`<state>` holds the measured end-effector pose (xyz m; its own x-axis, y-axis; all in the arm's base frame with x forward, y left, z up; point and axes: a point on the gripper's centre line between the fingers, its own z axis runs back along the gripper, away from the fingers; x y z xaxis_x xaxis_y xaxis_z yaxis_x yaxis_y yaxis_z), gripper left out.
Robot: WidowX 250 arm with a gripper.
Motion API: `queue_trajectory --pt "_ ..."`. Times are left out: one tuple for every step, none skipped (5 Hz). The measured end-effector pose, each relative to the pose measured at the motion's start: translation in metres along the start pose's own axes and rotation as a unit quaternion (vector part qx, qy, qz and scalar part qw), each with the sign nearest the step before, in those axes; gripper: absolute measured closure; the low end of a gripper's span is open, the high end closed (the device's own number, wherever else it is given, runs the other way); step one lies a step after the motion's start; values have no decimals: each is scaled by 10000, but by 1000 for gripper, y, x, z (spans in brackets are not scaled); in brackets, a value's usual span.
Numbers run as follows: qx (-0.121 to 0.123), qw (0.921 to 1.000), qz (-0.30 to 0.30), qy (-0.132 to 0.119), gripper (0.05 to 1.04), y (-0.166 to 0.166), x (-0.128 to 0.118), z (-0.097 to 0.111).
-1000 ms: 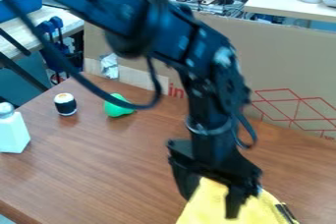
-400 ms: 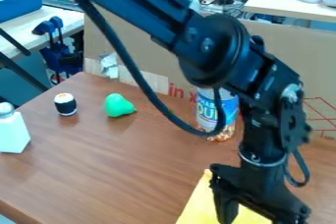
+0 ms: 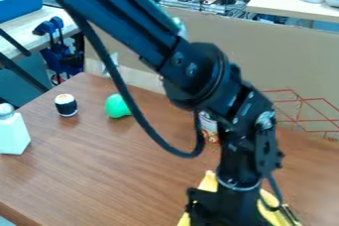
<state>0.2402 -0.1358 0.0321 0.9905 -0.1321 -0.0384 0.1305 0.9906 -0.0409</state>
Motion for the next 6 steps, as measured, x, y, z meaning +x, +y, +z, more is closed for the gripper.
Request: queue_trajectory --pt "2 9998 84 -167 83 8 1 -7" --pt "186 9997 -9 -128 82 6 5 -16" --pt "164 9994 -216 -212 82 -5 21 -18" --pt "101 9991 -137 -388 83 -9 46 -17" --pt "-302 9978 227 -543 83 -10 76 -13" --pt "-360 9978 198 -511 83 -8 104 -10"
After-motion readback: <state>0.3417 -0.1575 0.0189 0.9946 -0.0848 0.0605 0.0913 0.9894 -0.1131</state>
